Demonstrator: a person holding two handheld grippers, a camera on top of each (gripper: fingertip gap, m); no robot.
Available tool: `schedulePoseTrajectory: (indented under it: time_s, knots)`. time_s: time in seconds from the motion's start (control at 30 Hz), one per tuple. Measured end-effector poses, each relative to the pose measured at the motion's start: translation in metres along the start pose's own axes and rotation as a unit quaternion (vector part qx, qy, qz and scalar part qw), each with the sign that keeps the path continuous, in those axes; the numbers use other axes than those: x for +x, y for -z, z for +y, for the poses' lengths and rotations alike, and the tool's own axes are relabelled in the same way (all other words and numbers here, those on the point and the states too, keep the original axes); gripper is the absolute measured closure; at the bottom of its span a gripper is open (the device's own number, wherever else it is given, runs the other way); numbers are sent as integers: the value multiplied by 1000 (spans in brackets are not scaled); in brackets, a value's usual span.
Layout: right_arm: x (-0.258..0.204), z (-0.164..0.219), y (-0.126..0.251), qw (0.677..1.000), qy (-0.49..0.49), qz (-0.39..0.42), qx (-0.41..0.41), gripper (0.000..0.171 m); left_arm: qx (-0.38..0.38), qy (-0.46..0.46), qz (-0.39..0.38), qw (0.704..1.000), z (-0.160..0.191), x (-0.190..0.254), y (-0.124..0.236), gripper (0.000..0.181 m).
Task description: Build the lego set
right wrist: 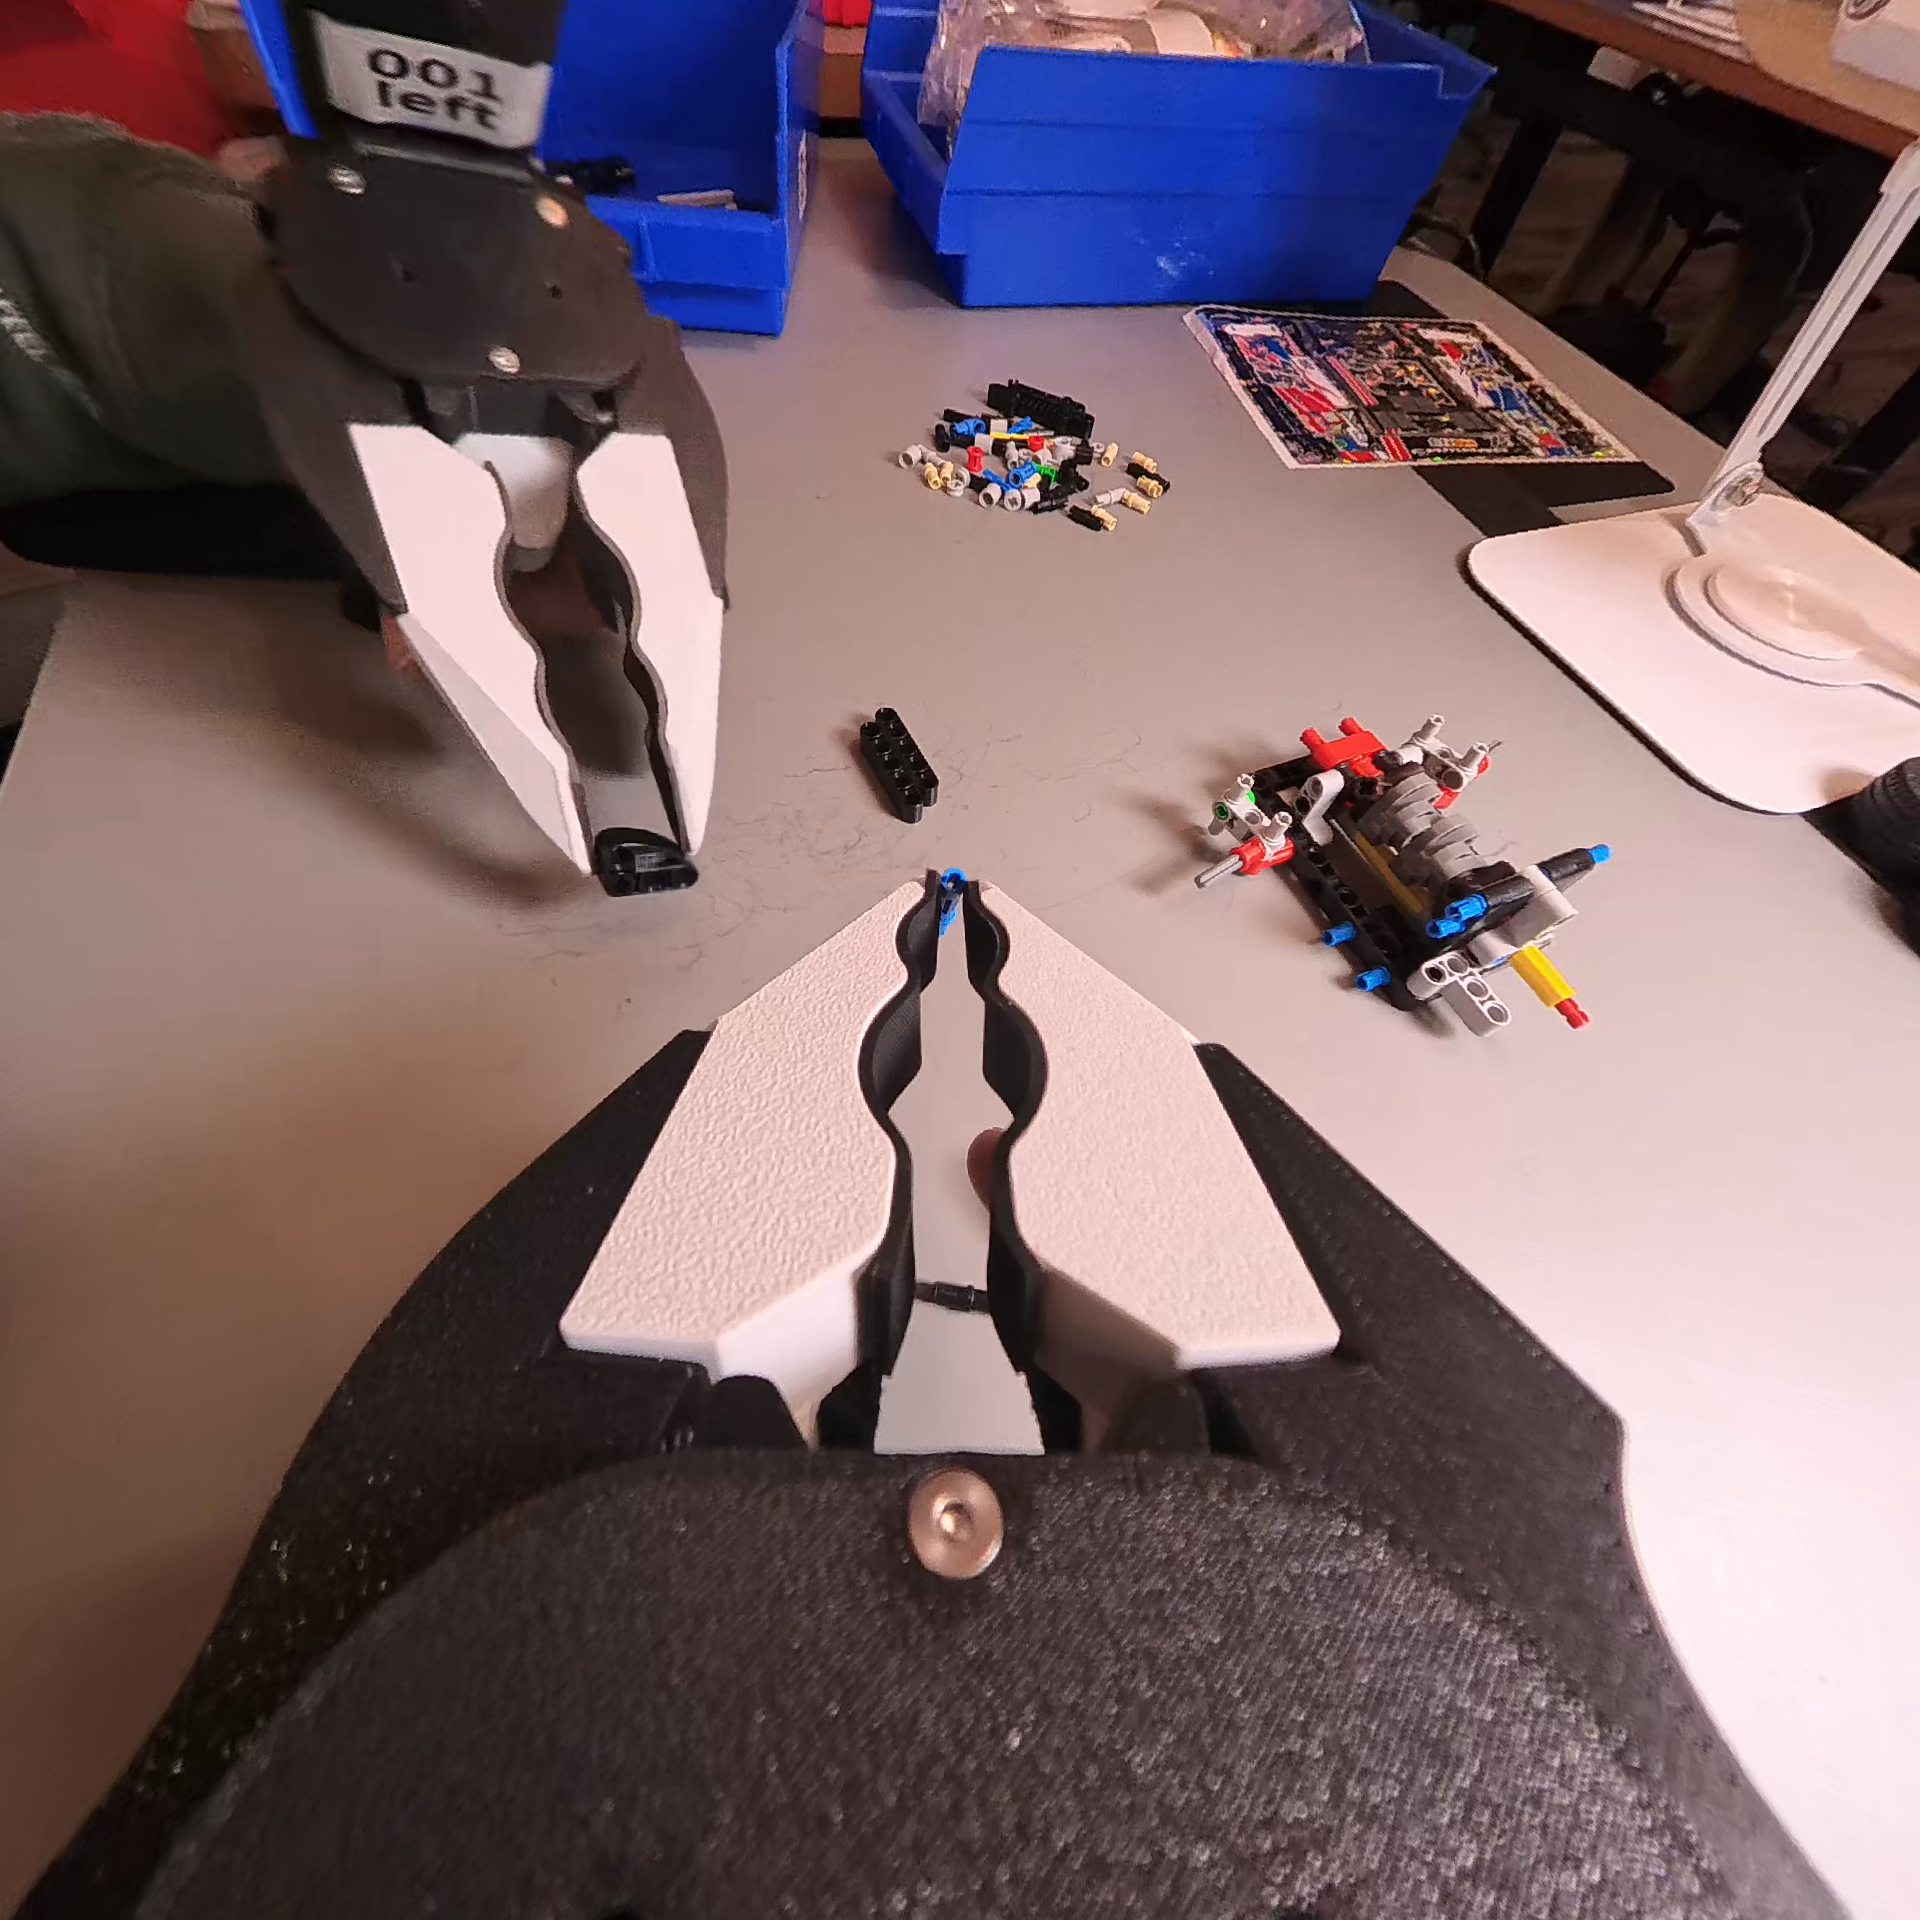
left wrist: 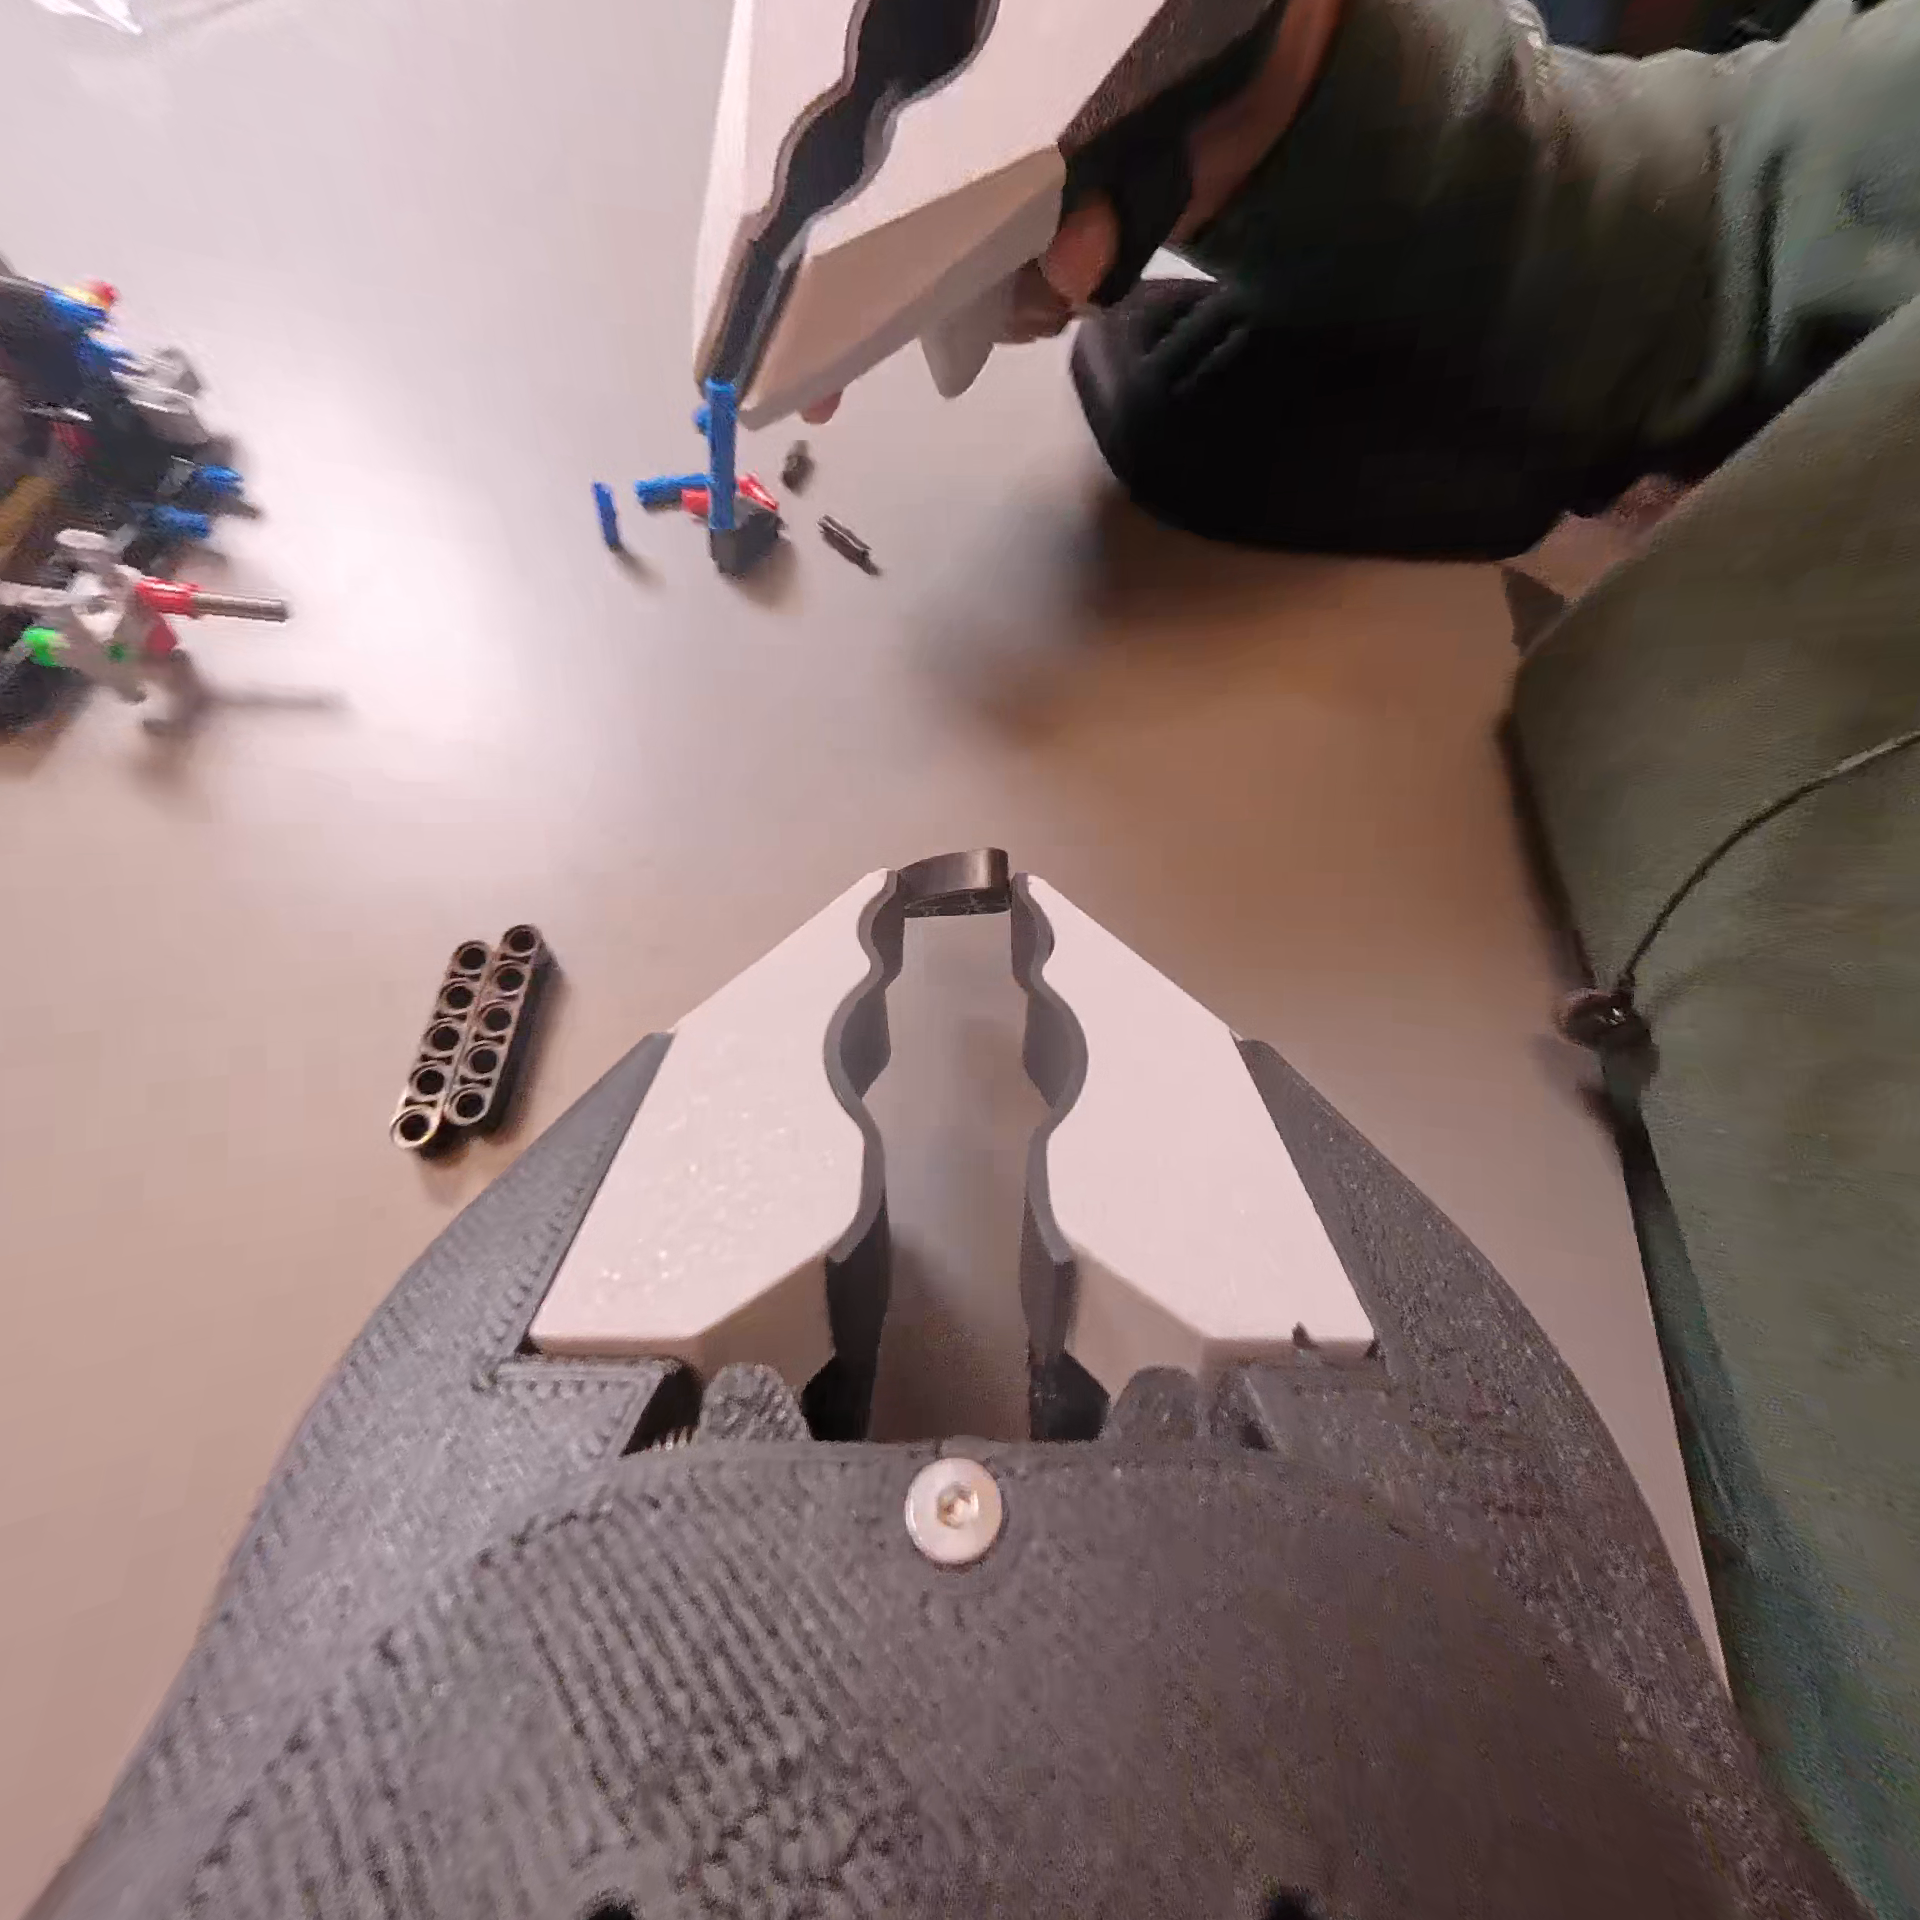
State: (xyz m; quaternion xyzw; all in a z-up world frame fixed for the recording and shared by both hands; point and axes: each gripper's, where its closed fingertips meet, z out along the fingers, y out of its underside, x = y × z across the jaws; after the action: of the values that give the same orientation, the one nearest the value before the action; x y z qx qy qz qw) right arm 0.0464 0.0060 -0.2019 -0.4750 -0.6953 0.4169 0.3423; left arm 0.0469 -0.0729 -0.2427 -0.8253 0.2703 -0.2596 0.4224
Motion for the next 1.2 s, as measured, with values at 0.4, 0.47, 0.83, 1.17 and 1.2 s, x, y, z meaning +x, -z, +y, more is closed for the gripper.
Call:
schedulePoseTrajectory:
  time_s: [0.4, 0.47, 0.83, 1.17, 1.2]
  knots:
    - [-53, -33, 10, 984, -24, -150, 94, 170, 112, -52, 118, 985, -47, 7, -5, 163]
    - [-52, -28, 7, 986, -14, -144, 81, 170, 120, -53, 120, 984, -50, 5, -5, 164]
    - [-47, -9, -5, 991, -23, -132, 31, 170, 62, -81, 88, 991, -32, -6, -13, 164]
    - [-51, 21, -25, 992, 4, -110, -54, 170, -64, -156, 54, 984, 2, -13, -29, 165]
    - [-52, 24, -27, 992, 7, -110, -60, 170, -80, -166, 52, 981, 6, -14, -30, 165]
